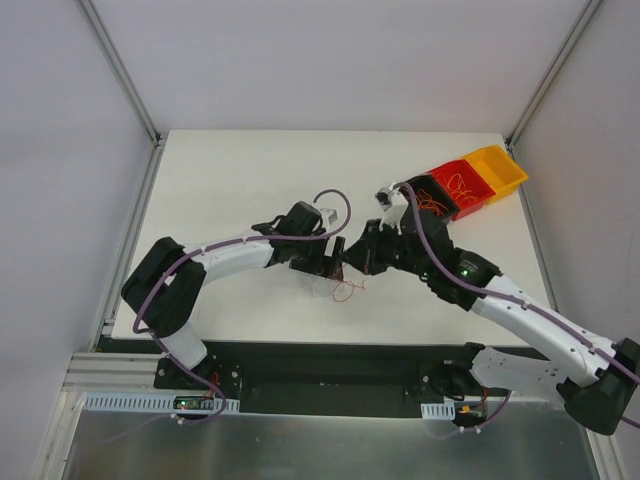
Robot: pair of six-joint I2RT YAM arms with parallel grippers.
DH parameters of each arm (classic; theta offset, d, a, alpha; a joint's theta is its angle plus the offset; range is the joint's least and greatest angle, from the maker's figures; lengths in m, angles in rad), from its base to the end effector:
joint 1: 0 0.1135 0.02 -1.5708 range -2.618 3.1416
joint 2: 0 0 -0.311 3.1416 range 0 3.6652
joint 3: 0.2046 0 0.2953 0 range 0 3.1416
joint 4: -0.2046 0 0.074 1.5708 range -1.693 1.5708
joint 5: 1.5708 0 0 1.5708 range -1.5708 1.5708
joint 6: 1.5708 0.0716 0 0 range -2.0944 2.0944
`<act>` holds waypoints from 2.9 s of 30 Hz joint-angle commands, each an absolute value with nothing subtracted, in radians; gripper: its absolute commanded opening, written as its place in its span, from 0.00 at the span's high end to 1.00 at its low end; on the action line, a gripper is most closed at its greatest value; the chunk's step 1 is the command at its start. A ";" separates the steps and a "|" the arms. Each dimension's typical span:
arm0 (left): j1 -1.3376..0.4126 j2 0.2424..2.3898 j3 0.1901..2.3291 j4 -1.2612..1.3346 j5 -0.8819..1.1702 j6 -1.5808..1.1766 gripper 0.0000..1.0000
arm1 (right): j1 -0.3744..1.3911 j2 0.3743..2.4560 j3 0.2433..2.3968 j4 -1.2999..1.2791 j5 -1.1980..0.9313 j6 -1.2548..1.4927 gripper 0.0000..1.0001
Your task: Untangle the cables
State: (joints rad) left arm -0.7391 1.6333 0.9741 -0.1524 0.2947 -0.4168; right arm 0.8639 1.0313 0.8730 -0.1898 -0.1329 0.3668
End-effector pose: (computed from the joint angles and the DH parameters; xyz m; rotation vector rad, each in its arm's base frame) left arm 0.2837 -0.2867 0.1908 0.5526 2.4676 -0.8640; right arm 0.1821 0.2278 0.3445 -0.5920 1.9470 0.9330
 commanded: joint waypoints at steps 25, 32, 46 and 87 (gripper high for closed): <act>-0.523 1.464 0.821 0.031 0.288 -0.451 0.14 | 0.805 1.117 1.939 -0.569 0.181 -0.124 1.00; -0.474 1.457 0.811 0.011 0.262 -0.437 0.13 | 0.807 0.971 1.948 -0.561 0.264 -0.170 1.00; -0.459 1.421 0.850 0.005 0.316 -0.472 0.13 | 0.807 0.926 1.898 -0.531 0.377 -0.287 0.99; -0.448 1.154 1.193 -0.311 0.408 -0.158 0.01 | 0.176 1.431 2.114 -0.465 0.091 -0.146 1.00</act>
